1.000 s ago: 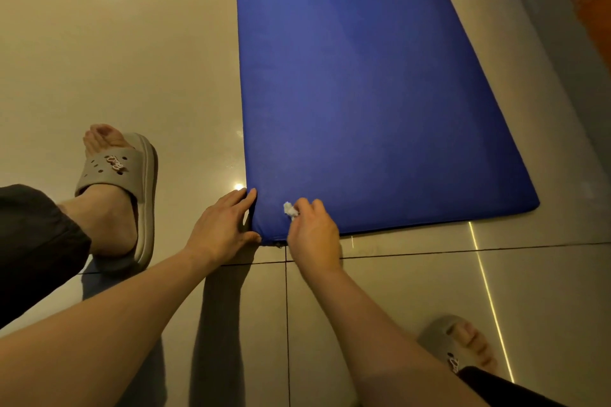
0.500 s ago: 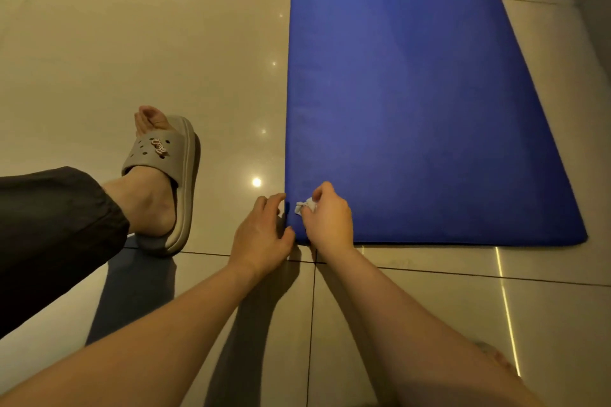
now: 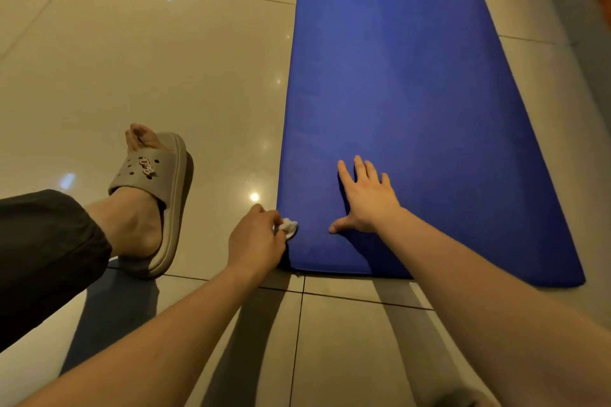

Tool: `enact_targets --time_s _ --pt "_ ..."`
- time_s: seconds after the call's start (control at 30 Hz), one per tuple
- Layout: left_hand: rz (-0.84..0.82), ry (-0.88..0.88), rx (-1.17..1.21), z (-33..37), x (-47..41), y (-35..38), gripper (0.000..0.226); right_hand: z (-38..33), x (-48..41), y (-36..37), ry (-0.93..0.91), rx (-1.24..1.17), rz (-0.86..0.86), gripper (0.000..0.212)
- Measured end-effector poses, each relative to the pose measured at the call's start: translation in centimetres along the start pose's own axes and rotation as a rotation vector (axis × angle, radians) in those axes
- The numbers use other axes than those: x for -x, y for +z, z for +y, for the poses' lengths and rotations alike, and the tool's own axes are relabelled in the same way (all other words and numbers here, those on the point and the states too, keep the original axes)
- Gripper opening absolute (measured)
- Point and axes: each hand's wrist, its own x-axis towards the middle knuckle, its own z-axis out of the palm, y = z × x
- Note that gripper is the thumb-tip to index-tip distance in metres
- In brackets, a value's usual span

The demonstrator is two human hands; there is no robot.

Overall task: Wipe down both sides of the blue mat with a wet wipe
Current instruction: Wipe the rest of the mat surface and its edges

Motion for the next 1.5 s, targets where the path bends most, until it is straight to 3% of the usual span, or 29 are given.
enact_targets --time_s 0.17,0.3,0.4,0.57,0.83,0.93,1.17,1.23,1.5 --pt "0.019 -0.332 0.292 -3.1 1.5 0.4 0.013 0.4 -1.3 0.0 -0.013 -0.025 -0.148 0.145" --pt "0.018 -0.29 0.545 -1.4 2.4 0.7 0.015 0.4 -1.6 -0.1 -0.022 -0.023 -0.173 0.146" --pt "0.02 -0.181 0.399 -0.2 3.6 1.4 0.01 0.2 -1.7 -0.3 -0.027 0.012 -0.185 0.147" --pt "0.116 -0.174 0.308 0.6 3.8 2.1 0.015 0.2 -1.8 -0.1 -0.025 0.003 -0.167 0.147" --pt "0.216 -0.157 0.366 2.6 -8.1 -0.2 0.006 0.5 -1.6 1.3 -0.021 -0.079 -0.102 0.145" --pt "0.113 -0.105 0.241 2.9 -8.8 -1.1 0.005 0.5 -1.5 1.1 -0.022 -0.096 -0.101 0.145" --pt "-0.261 0.165 0.033 -1.3 1.2 -1.6 0.01 0.6 -1.4 1.3 -0.023 -0.101 -0.08 0.146" --pt "-0.302 0.194 0.013 -1.3 1.8 -1.8 0.014 0.7 -1.5 1.4 -0.022 -0.099 -0.078 0.146" --pt "0.025 0.084 0.119 1.3 -4.1 0.0 0.022 0.7 -1.6 1.3 -0.017 -0.098 -0.1 0.146"
